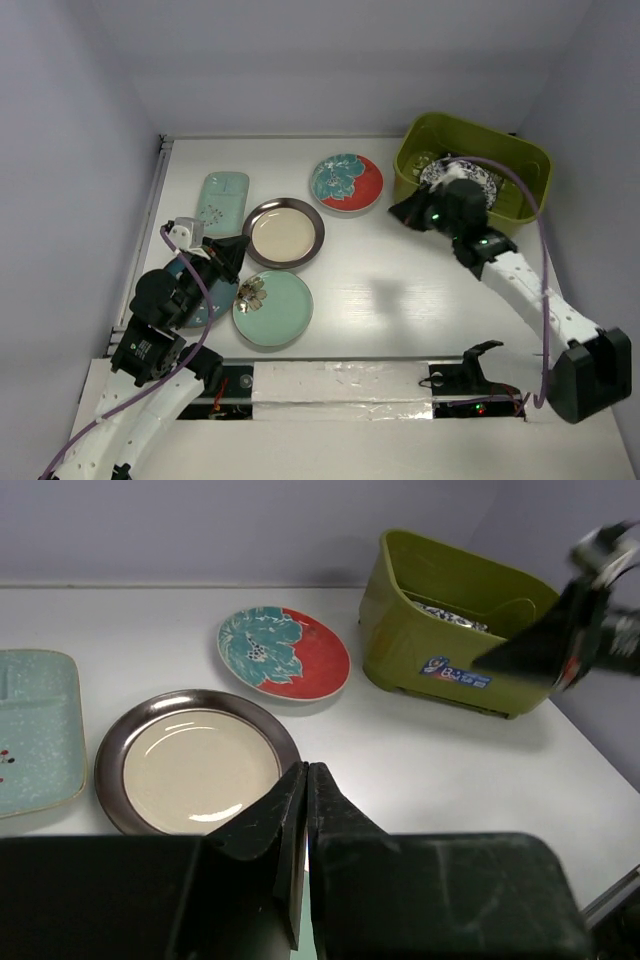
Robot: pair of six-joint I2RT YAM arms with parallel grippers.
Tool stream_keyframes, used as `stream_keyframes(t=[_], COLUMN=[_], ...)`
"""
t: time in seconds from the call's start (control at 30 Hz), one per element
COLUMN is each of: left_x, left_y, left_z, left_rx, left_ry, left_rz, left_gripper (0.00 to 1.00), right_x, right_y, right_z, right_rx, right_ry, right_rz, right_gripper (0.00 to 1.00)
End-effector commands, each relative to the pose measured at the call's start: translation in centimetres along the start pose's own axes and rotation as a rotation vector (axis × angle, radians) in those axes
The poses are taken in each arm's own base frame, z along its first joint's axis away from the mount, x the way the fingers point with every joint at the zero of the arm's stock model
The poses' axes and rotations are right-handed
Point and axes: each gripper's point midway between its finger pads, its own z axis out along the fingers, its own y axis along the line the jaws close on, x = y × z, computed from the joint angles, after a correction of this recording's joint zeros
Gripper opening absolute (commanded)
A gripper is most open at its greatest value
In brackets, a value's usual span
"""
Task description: Place the plates into the plastic bin on the countertop
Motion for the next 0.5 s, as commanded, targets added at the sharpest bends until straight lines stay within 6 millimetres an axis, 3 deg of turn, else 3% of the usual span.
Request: stream_keyframes(t=[0.0, 0.03, 0.07, 0.1, 0.13, 0.17, 0.37, 0.4, 0.47], left_x=[-2.7, -2.6, -2.6, -2.6, -2.6, -2.6, -2.7, -2.7, -2.7], left_y=[-0.5, -0.5, -0.5, -0.5, -0.5, -0.4, -0.5, -0.4, -0.5], left_z=[-0.3, -0.3, -0.3, -0.3, -0.3, -0.3, -0.4, -0.4, -0.5], left_rx=[-0.001, -0.003, -0.002, -0.002, -0.002, -0.004, -0.002, -0.002, -0.001], left_ry=[-0.075, -0.07, -0.072, -0.072, -0.072, -0.072, -0.078, -0.077, -0.078], left_rz=[-0.008, -0.009, -0.008, -0.009, -0.008, -0.009, -0.01, -0.01, -0.008], left_gripper=[0.0, 0.0, 0.0, 0.0, 0.02, 0.05, 0.18, 0.18, 0.2], right_x=[9.3, 11.9, 14.5, 16.1, 17.5, 20.3, 26.4, 28.2, 28.9], right_y=[3.1, 3.3, 4.8, 5.2, 5.4, 5.6, 7.9, 7.9, 8.4], right_z=[1.1, 1.7, 1.7, 1.9, 2.2, 2.4, 4.3, 4.7, 5.4], right_rx=[-0.16, -0.17, -0.217, -0.242, -0.248, -0.254, -0.344, -0.349, -0.363], right_ry=[0.253, 0.321, 0.377, 0.409, 0.446, 0.523, 0.651, 0.687, 0.697], right_rz=[-0.053, -0.042, -0.055, -0.052, -0.034, -0.028, 0.02, 0.019, 0.035], right_gripper=[0.12, 0.21, 0.34, 0.54, 0.6, 0.64, 0.66, 0.65, 0.64])
